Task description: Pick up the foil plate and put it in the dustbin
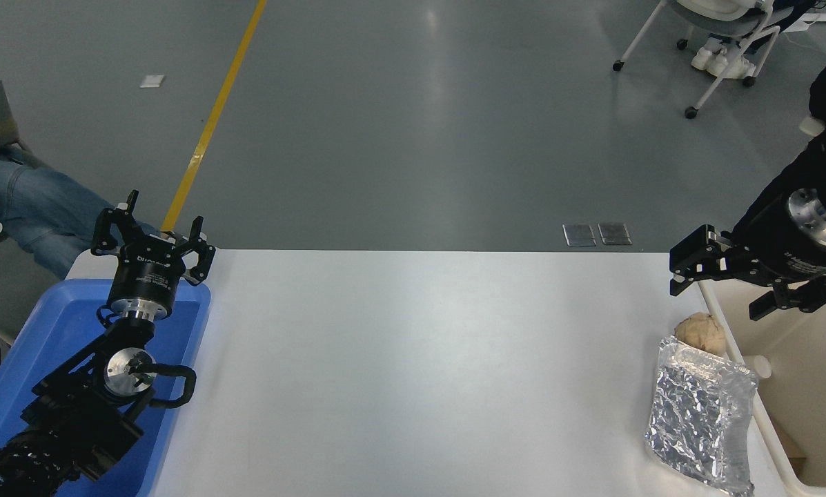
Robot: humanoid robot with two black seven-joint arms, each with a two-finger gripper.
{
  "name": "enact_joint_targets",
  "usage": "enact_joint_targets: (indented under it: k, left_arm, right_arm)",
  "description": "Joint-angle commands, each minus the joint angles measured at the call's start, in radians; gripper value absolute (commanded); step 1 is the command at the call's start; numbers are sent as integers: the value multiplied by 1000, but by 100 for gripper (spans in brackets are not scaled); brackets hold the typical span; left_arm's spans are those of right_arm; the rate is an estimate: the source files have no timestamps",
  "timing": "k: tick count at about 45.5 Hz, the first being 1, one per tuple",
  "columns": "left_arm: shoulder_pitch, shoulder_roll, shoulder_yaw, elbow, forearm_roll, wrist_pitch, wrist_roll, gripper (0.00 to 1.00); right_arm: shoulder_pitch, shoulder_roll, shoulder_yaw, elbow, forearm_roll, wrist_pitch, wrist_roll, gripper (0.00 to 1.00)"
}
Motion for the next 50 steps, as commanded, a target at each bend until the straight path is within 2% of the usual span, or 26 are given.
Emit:
enact_joint_targets:
  k: [1,9,14,19,33,39,50]
  left_arm:
    - [0,0,0,0,0,0,-1,99]
    - [0,0,0,0,0,0,-1,99]
    - [-1,0,0,0,0,0,-1,99]
    - [0,0,0,0,0,0,-1,99]
    - [0,0,0,0,0,0,-1,99]
    - [0,0,0,0,0,0,-1,99]
    - [0,0,0,0,0,0,-1,99]
  right_arm:
    - [-97,-38,-20,-21,11,-30,-2,100]
    - [-338,-38,-17,-151,5,-301,-1,100]
    - [-460,-38,0,-194,3,-404,-1,100]
    - [-548,-41,48,-201,-6,-452,-1,100]
    - [-715,-101,212,-247,-127,-510,-1,100]
    - [-795,-118,278,-291,-133,-565,1,100]
    - [-881,-141,371,-337,-159,-576,4,100]
